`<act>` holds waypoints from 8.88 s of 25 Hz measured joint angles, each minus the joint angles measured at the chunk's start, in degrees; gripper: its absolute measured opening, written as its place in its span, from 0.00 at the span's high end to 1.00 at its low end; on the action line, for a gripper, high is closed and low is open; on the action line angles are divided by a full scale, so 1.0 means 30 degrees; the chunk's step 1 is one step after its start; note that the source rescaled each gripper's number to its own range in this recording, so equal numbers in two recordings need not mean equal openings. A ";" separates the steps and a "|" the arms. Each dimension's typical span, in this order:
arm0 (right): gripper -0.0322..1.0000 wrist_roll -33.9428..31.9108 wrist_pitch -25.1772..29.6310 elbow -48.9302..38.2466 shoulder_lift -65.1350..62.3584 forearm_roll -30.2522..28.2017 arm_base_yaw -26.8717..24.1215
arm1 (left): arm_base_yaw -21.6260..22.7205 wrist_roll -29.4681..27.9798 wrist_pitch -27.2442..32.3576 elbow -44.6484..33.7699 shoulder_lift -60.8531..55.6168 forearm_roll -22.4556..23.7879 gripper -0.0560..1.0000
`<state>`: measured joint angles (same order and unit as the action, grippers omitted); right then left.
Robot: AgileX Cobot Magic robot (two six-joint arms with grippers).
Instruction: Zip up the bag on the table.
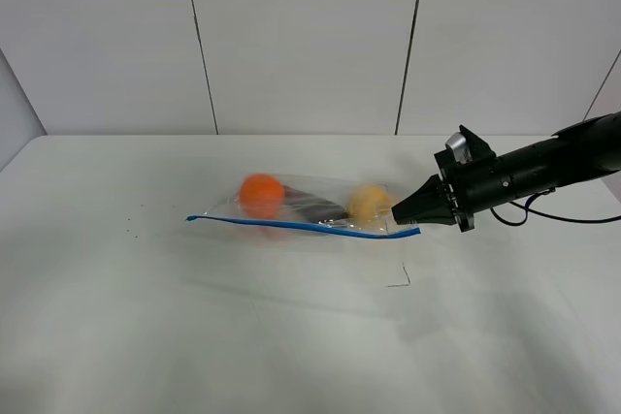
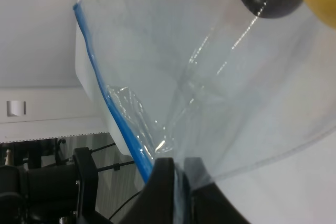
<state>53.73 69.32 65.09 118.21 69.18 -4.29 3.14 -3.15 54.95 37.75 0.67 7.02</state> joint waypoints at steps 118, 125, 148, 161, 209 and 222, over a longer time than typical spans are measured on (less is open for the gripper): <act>0.00 -1.0650 -0.5724 0.0000 -0.5943 -1.6146 0.0000 | 0.0000 0.1185 0.1878 -0.3231 -0.0362 -0.1032 0.00; 0.00 -1.5079 -0.6002 0.0000 -0.7171 -2.1408 0.0000 | 0.0000 0.1185 0.1878 -0.3231 -0.0362 -0.1032 0.00; 0.00 -1.6445 -0.5054 0.0000 -0.7758 -2.2600 -0.0036 | 0.0000 0.1185 0.1903 -0.3231 -0.0362 -0.1032 0.00; 0.00 -1.4368 -0.5453 -0.0017 -1.2367 -2.1941 -0.0036 | 0.0000 0.1185 0.1903 -0.3231 -0.0362 -0.1032 0.00; 0.00 -1.4131 -0.3269 -1.1032 -3.9512 -2.0255 -0.0036 | 0.0000 0.1185 0.1882 -0.3231 -0.0362 -0.1032 0.00; 0.00 -1.4178 -0.3387 -1.2292 -3.9533 -2.0290 -0.0036 | 0.0000 0.1185 0.1882 -0.3231 -0.0362 -0.1032 0.00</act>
<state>11.20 59.16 28.21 -0.39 8.31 -4.40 3.14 0.41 60.59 28.06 -0.41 3.92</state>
